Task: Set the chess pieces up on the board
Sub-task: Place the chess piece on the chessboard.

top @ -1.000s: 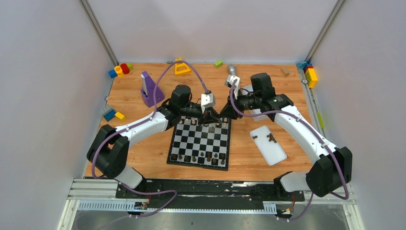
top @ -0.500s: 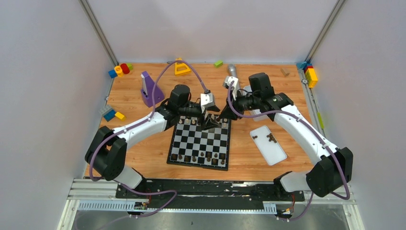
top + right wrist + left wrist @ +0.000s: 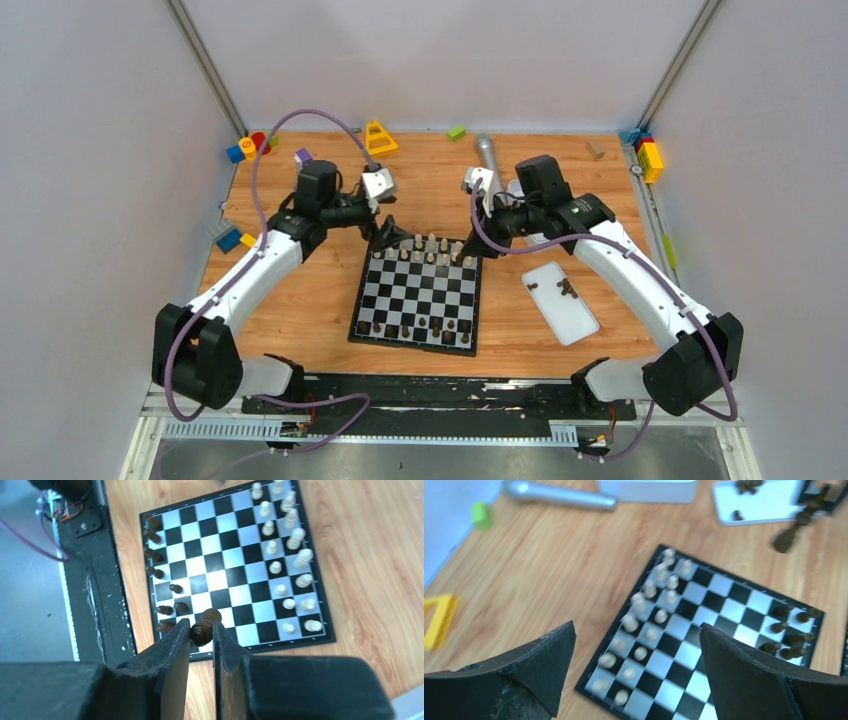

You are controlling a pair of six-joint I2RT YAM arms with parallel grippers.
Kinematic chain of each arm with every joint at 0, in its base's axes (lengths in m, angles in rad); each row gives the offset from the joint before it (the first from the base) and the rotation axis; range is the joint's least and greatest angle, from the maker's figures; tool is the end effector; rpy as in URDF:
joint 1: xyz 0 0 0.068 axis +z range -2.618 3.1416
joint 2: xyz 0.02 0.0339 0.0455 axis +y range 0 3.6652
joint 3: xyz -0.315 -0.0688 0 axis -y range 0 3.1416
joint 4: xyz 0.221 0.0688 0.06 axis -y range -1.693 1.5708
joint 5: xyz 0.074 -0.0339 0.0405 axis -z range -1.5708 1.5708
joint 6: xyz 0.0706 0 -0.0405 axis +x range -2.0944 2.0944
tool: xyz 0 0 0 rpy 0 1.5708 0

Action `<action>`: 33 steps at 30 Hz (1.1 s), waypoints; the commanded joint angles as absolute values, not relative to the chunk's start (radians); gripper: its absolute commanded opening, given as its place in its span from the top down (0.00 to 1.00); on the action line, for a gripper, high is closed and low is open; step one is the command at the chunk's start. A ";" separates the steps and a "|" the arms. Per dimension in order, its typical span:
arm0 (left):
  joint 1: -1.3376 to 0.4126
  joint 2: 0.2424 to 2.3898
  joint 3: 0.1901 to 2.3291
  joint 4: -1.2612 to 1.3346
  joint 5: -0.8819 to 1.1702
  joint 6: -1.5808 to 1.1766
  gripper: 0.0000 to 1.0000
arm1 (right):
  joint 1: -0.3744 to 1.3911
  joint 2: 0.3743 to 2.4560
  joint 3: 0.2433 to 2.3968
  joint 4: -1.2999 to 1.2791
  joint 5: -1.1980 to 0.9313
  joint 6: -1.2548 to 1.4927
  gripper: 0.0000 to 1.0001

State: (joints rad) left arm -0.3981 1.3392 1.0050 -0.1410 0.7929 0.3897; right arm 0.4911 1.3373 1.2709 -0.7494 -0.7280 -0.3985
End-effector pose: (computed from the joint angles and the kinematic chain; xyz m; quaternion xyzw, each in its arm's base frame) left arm 0.2441 -0.1572 0.3478 0.4879 0.6500 -0.3317 0.4790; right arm 0.2057 0.1633 0.3729 -0.4922 0.7277 0.3465 0.3288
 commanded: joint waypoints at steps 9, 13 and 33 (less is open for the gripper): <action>-0.168 1.180 1.167 -0.488 0.524 0.350 0.00 | 0.808 1.478 1.334 -0.825 -0.670 -0.496 1.00; -0.157 1.175 1.194 -0.522 0.482 0.323 0.00 | 0.883 1.568 1.374 -0.824 -0.666 -0.502 1.00; -0.156 1.136 1.167 -0.484 0.493 0.299 0.00 | 0.970 1.698 1.316 -0.730 -0.615 -0.521 1.00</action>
State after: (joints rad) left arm -0.1623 1.1652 1.1614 -0.5083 0.4877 0.3195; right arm 0.9615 1.6951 1.3342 -0.7895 -0.6243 -0.5011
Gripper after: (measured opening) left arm 0.997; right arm 0.211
